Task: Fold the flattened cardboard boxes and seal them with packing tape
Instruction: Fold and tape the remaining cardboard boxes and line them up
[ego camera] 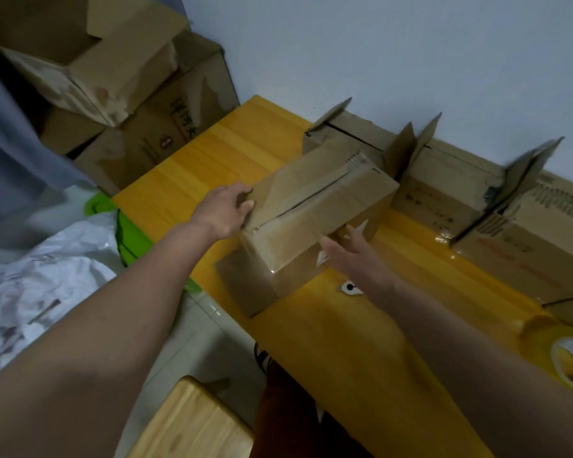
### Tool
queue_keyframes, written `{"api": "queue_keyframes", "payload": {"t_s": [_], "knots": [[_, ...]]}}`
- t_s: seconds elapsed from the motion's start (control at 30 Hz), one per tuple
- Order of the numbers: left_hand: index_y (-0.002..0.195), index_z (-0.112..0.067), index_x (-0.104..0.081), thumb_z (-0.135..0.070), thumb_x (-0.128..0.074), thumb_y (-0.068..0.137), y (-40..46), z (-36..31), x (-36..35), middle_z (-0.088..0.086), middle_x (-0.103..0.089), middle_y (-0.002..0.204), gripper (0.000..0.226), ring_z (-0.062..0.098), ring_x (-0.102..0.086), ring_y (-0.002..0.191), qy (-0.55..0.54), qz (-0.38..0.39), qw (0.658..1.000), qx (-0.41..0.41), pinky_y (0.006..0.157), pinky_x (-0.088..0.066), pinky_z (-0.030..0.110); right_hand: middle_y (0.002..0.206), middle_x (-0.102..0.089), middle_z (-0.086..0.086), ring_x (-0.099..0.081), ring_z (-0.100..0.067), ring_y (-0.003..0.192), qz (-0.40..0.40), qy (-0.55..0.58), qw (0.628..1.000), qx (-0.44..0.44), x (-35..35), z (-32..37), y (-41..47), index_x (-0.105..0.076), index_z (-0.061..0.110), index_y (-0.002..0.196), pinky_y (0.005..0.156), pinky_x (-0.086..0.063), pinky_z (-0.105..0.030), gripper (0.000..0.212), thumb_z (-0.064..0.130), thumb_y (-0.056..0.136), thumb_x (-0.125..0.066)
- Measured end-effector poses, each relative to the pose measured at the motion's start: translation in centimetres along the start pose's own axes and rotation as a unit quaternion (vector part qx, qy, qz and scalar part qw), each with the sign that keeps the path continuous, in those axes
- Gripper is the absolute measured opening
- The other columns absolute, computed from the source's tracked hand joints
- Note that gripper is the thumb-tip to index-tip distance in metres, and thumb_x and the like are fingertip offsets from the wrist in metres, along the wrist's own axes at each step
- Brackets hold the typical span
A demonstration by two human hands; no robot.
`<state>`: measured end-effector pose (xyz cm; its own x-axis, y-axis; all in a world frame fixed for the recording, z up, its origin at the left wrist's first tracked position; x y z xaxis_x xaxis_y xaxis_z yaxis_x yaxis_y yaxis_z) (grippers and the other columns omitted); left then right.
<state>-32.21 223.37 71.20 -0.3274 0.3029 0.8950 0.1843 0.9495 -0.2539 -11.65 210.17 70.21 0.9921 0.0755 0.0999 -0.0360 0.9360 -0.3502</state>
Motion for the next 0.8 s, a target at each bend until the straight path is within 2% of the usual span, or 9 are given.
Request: {"api": "queue_keyframes", "payload": {"t_s": [0.13,0.23,0.3,0.4,0.5,0.57,0.6,0.7,0.8], "knots": [[0.131,-0.017,-0.053,-0.029,-0.055,0.097,-5.5,2.7,-0.3,0.015,-0.06,0.119,0.036,0.034,-0.056,0.109,-0.071,-0.081,0.994,0.013,0.088,-0.046,0.039,0.143,-0.04,0.014,-0.044,-0.014,0.13,0.018,0.045,0.999,-0.01,-1.9,0.4,2.3,-0.024,0.027,0.15,0.108,-0.039,-0.037,0.071,0.057,0.091,-0.05],[0.141,-0.018,-0.046,-0.024,-0.054,0.098,-9.4,3.2,-2.0,0.008,-0.054,0.136,0.045,0.025,-0.05,0.126,-0.19,-0.095,0.977,0.003,0.102,-0.04,0.031,0.139,-0.051,0.007,-0.05,-0.014,0.126,0.009,0.044,0.999,-0.016,-2.0,0.3,4.1,-0.037,0.029,0.144,0.107,-0.04,-0.047,0.08,0.076,0.08,-0.045],[0.153,-0.025,-0.023,-0.032,-0.046,0.101,-10.6,2.4,-3.3,-0.007,-0.03,0.152,0.058,0.007,-0.027,0.137,-0.279,-0.055,0.958,0.019,0.109,-0.023,0.022,0.132,-0.057,0.004,-0.055,-0.015,0.121,0.001,0.062,0.998,-0.018,-2.5,1.0,4.7,-0.045,0.026,0.14,0.105,-0.043,-0.047,0.065,0.067,0.091,-0.037],[0.154,-0.033,0.001,-0.044,-0.03,0.101,-10.8,2.0,-4.5,-0.021,-0.013,0.15,0.062,-0.006,-0.012,0.13,-0.444,-0.027,0.893,0.067,0.103,-0.014,0.018,0.128,-0.061,0.001,-0.059,-0.016,0.116,-0.019,0.111,0.993,-0.037,-3.5,0.8,5.5,-0.049,0.024,0.137,0.101,-0.046,-0.044,0.06,0.062,0.095,-0.03],[0.154,-0.031,-0.008,-0.066,-0.022,0.091,-10.6,2.7,-6.1,-0.014,-0.011,0.159,0.074,0.005,-0.011,0.145,-0.525,-0.023,0.842,0.123,0.104,-0.015,0.022,0.116,-0.066,0.008,-0.063,-0.006,0.101,-0.061,0.155,0.985,-0.053,-3.8,-0.6,5.8,-0.056,0.027,0.128,0.085,-0.052,-0.028,0.054,0.06,0.097,-0.028],[0.153,-0.028,-0.017,-0.069,-0.018,0.09,-10.2,2.9,-7.2,-0.012,-0.019,0.157,0.075,0.01,-0.018,0.145,-0.569,-0.016,0.808,0.152,0.101,-0.018,0.021,0.095,-0.067,0.02,-0.063,0.005,0.085,-0.091,0.165,0.981,-0.04,-3.6,-1.4,6.1,-0.058,0.037,0.113,0.067,-0.05,-0.016,0.039,0.056,0.098,-0.027],[0.153,-0.029,-0.018,-0.066,-0.015,0.093,-9.9,2.8,-7.5,-0.013,-0.024,0.153,0.07,0.009,-0.025,0.142,-0.588,-0.019,0.795,0.148,0.099,-0.019,0.018,0.09,-0.066,0.025,-0.063,0.008,0.082,-0.099,0.164,0.981,-0.03,-3.6,-1.4,6.0,-0.057,0.041,0.108,0.066,-0.049,-0.014,0.035,0.054,0.099,-0.027],[0.152,-0.03,-0.02,-0.06,-0.007,0.097,-8.6,2.1,-7.6,-0.015,-0.039,0.14,0.064,-0.001,-0.046,0.12,-0.644,-0.035,0.758,0.097,0.09,-0.035,0.012,0.104,-0.063,0.026,-0.059,0.005,0.103,-0.122,0.187,0.975,-0.001,-3.6,-1.7,6.3,-0.052,0.042,0.116,0.081,-0.047,-0.014,0.033,0.05,0.101,-0.024],[0.152,-0.029,-0.025,-0.067,-0.006,0.094,-7.9,3.0,-9.0,-0.009,-0.041,0.147,0.072,0.007,-0.039,0.132,-0.647,0.001,0.756,0.099,0.097,-0.035,0.02,0.143,-0.045,0.009,-0.045,-0.009,0.129,-0.117,0.15,0.981,0.023,-3.1,-1.7,6.5,-0.03,0.033,0.146,0.097,-0.039,-0.022,0.054,0.056,0.098,-0.026]]}}
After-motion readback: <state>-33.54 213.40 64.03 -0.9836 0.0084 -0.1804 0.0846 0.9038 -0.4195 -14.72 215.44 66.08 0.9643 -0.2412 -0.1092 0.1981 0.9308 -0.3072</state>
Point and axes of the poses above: each hand's wrist, its own y-axis towards the middle knuckle, its own x-axis out of the back of the hand, z = x × y, the point moved 8 cm from there along y, towards the middle knuckle
